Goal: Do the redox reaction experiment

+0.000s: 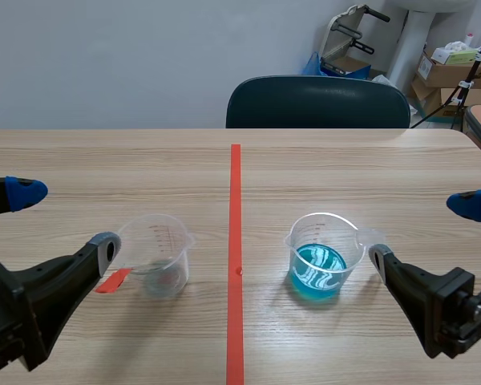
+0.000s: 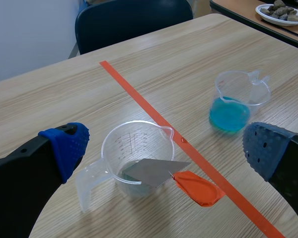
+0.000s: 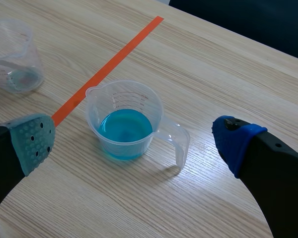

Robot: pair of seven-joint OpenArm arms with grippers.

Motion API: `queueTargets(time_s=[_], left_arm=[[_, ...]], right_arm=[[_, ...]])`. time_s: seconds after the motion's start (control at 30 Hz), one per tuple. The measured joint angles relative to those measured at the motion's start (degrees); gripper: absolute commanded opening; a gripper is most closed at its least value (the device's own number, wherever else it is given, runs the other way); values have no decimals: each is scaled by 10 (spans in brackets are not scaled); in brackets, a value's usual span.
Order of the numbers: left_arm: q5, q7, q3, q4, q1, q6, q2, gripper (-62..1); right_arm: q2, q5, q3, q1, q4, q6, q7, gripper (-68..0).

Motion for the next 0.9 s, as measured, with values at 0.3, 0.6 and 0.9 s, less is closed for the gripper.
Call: queueTargets(time_s=[0.3,0.6,0.9], left_arm=[[0,0,0,0,0,0,0,14],[0,0,0,0,0,0,0,14],[0,0,0,0,0,0,0,14]], right_arm=[[0,0,0,0,0,0,0,4],[0,0,0,0,0,0,0,4],[0,0,0,0,0,0,6,4]])
